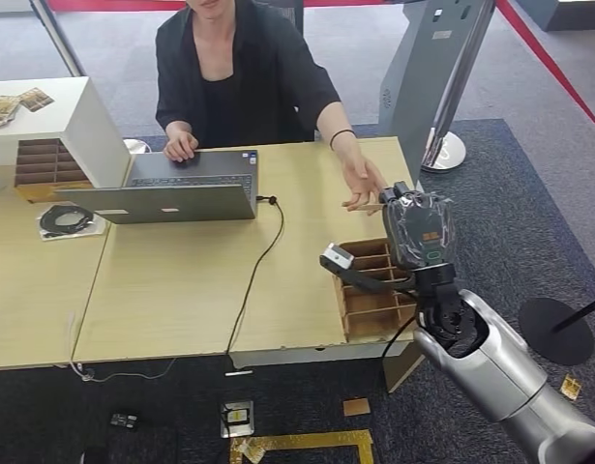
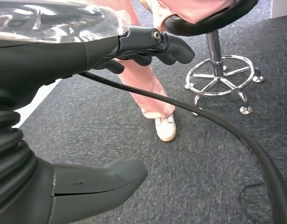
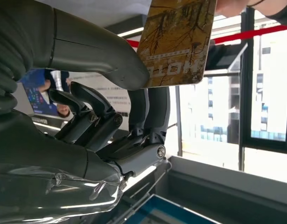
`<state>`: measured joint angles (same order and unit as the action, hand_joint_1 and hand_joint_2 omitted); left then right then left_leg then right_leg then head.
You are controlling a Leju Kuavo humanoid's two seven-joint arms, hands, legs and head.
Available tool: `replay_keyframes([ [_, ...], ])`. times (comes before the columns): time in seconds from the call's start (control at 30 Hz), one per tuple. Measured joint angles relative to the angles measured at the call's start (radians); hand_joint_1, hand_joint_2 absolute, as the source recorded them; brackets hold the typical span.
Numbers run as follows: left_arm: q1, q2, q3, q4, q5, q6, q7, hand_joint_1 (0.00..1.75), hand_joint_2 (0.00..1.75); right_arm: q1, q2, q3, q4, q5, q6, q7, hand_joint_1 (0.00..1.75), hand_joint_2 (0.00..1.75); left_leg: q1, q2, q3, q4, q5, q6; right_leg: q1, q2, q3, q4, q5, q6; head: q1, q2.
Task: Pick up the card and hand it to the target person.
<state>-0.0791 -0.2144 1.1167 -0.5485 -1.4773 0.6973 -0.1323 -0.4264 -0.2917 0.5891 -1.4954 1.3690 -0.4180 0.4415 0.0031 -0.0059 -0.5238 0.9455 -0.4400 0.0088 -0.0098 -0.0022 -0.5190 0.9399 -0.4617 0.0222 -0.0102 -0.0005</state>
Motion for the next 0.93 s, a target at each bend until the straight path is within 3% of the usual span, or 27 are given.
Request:
replay_keyframes([
  [0.13, 0.0, -0.001, -0.005, 0.0, 0.004, 0.0, -0.01, 0.0, 1.75, -0.052, 0.047, 0.015, 0.135, 0.036, -0.108, -0.01, 1.75, 1.75, 0.0, -0.001, 0.0, 0.0, 0.0, 0.0, 0.0, -0.001, 0.0, 0.0, 0.0, 0.0, 0.001, 0.0],
  [0.27, -0.005, -0.001, -0.012, 0.0, 0.003, 0.0, -0.01, 0.0, 1.75, -0.11, 0.094, 0.026, 0.28, 0.05, -0.158, -0.013, 1.75, 1.75, 0.0, -0.001, 0.0, 0.0, 0.001, 0.0, 0.0, -0.001, 0.0, 0.0, 0.001, -0.001, -0.001, 0.0],
  [0.3, -0.006, -0.001, -0.014, 0.0, 0.003, 0.0, -0.01, 0.0, 1.75, -0.119, 0.101, 0.027, 0.305, 0.053, -0.167, -0.013, 1.53, 1.75, 0.0, -0.001, 0.0, 0.0, 0.001, 0.0, 0.0, -0.002, 0.0, 0.0, 0.001, -0.001, 0.0, 0.0],
  [0.4, -0.008, -0.001, -0.015, 0.0, 0.003, 0.0, -0.01, 0.0, 1.75, -0.144, 0.124, 0.03, 0.377, 0.059, -0.18, -0.013, 0.31, 1.75, 0.0, -0.001, 0.0, 0.0, 0.001, 0.0, 0.0, -0.001, 0.0, 0.0, 0.001, -0.001, 0.0, 0.0],
  [0.43, -0.009, -0.001, -0.015, 0.0, 0.003, 0.0, -0.01, 0.0, 1.75, -0.151, 0.13, 0.03, 0.398, 0.06, -0.181, -0.013, 0.09, 1.75, 0.0, -0.001, 0.0, 0.0, 0.001, 0.0, 0.0, -0.001, 0.0, 0.0, 0.001, -0.001, 0.0, 0.0],
  [0.47, -0.009, -0.001, -0.015, 0.0, 0.003, 0.0, -0.01, 0.0, 1.75, -0.157, 0.136, 0.03, 0.418, 0.062, -0.181, -0.013, 0.01, 1.31, 0.0, -0.001, 0.0, 0.0, 0.001, 0.0, 0.0, -0.001, 0.0, 0.0, 0.001, -0.001, 0.0, 0.0],
  [0.57, -0.009, 0.0, -0.016, -0.001, 0.004, 0.0, -0.01, 0.0, 1.75, -0.172, 0.152, 0.03, 0.47, 0.064, -0.178, -0.012, 0.0, 0.0, 0.0, -0.001, 0.0, 0.0, 0.001, 0.0, 0.0, -0.001, 0.0, 0.0, 0.001, -0.001, 0.0, 0.0],
  [0.63, -0.009, 0.0, -0.016, -0.001, 0.004, 0.0, -0.008, 0.0, 1.75, -0.177, 0.156, 0.029, 0.491, 0.063, -0.17, -0.01, 0.0, 0.0, 0.0, -0.001, 0.0, 0.0, 0.001, 0.0, 0.0, -0.001, 0.0, 0.0, 0.001, -0.001, 0.0, 0.0],
  [0.77, -0.008, 0.001, -0.016, -0.001, 0.014, 0.0, -0.006, 0.0, 1.75, -0.177, 0.158, 0.025, 0.503, 0.055, -0.124, 0.0, 0.0, 1.75, 0.0, -0.001, 0.0, 0.001, 0.001, 0.0, 0.0, -0.001, -0.001, 0.0, 0.001, -0.001, -0.001, 0.0],
  [0.93, -0.008, 0.006, -0.016, -0.001, 0.02, 0.0, -0.006, 0.0, 1.75, -0.166, 0.152, 0.009, 0.486, 0.033, -0.051, 0.013, 0.0, 1.75, 0.0, -0.001, 0.001, 0.001, 0.001, 0.0, 0.0, 0.0, -0.001, 0.0, 0.001, -0.001, -0.001, 0.0],
])
